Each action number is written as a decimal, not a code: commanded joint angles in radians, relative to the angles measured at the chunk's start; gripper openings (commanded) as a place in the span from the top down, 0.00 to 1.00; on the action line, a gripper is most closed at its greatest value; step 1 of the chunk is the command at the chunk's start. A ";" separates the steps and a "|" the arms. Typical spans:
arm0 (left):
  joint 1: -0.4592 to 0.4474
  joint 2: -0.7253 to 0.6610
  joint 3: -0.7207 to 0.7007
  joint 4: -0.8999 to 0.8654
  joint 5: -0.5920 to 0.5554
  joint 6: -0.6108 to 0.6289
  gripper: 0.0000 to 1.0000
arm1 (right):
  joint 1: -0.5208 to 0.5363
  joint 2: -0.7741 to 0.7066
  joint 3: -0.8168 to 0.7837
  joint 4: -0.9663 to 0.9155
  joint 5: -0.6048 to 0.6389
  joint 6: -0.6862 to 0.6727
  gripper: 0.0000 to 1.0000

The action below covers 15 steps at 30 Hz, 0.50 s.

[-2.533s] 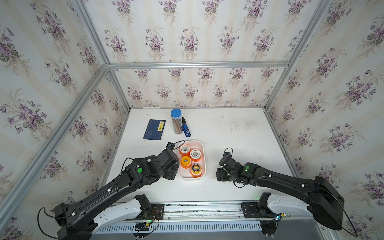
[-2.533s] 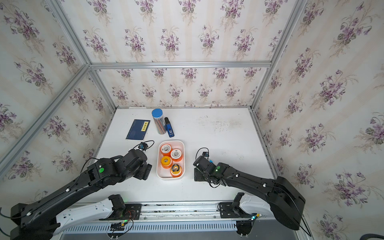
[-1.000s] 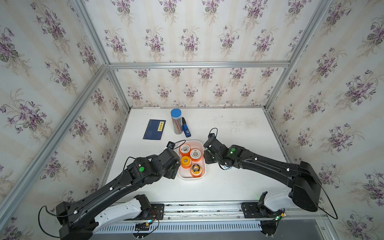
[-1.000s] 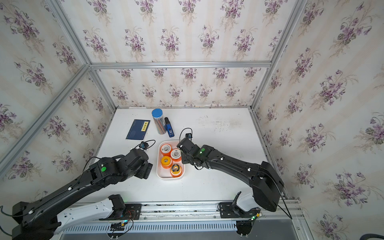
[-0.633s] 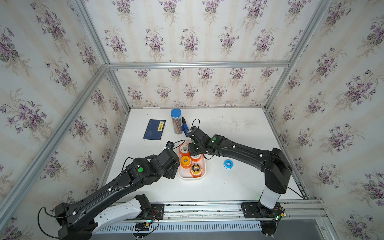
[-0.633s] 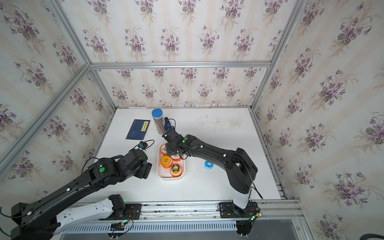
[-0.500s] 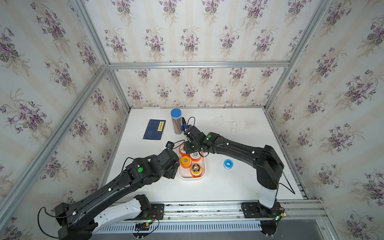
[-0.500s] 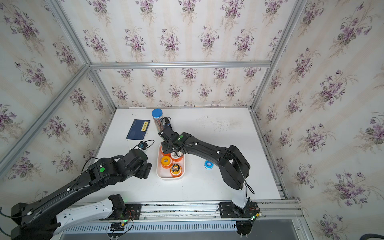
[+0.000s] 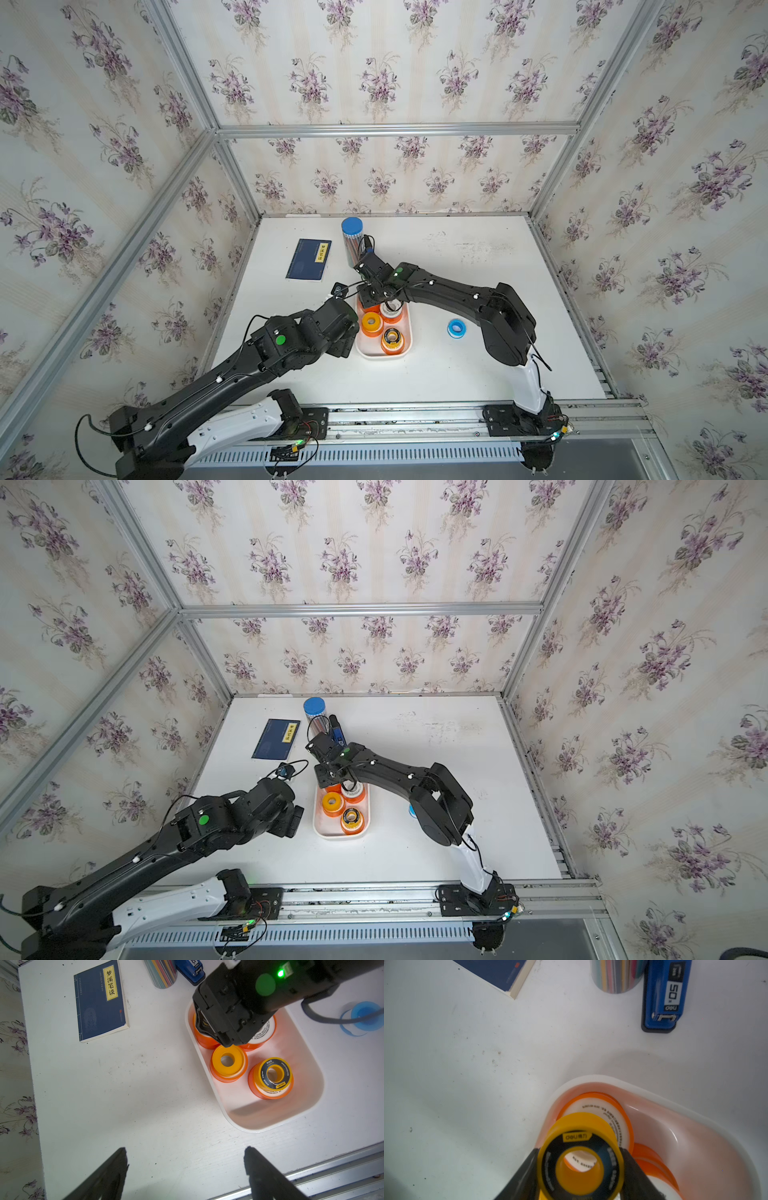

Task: Put the sealing tape into the storage box
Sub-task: Place the sealing tape in the storage box.

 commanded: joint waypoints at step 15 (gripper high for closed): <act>0.001 0.004 -0.003 0.002 -0.012 -0.004 0.12 | 0.001 0.063 0.061 -0.038 0.050 -0.033 0.42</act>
